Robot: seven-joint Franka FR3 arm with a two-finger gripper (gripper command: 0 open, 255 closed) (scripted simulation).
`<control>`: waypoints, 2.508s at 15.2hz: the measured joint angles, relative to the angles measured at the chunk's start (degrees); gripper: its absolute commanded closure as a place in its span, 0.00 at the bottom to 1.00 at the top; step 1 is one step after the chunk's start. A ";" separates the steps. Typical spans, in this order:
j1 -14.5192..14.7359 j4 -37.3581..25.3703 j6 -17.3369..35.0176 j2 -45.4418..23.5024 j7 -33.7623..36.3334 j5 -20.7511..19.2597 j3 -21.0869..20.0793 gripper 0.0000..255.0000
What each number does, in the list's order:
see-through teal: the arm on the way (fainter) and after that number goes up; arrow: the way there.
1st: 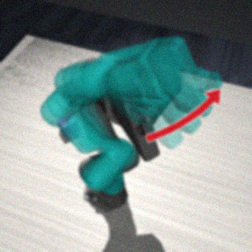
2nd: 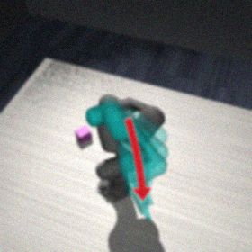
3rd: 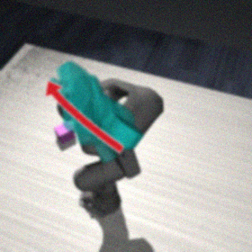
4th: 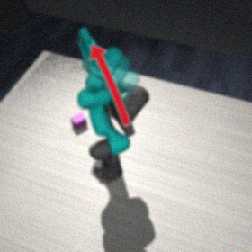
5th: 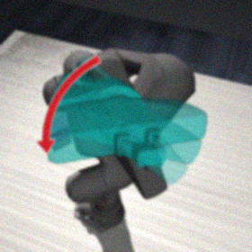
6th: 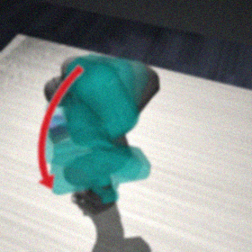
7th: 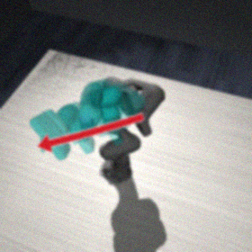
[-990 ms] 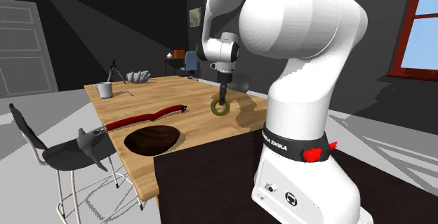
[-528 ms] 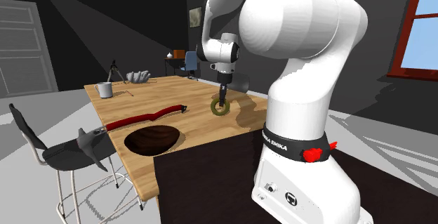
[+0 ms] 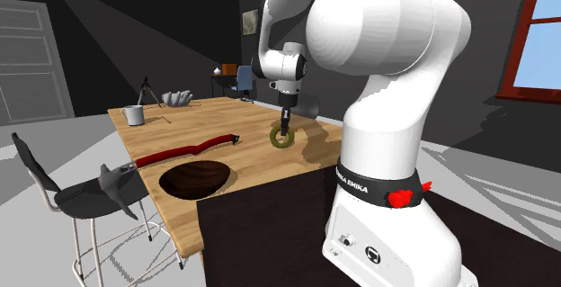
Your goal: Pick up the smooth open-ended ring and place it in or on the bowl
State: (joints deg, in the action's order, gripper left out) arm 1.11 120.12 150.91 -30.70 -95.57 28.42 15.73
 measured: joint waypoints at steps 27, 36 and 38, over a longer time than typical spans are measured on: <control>6.98 4.76 -10.77 17.21 11.15 -11.84 6.45 1.00; 15.13 18.06 -6.18 28.43 26.31 -18.91 3.65 1.00; 16.74 20.78 -5.28 30.72 30.38 -20.49 2.31 1.00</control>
State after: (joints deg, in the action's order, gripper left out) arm 17.84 140.90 145.63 0.02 -65.19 7.93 18.04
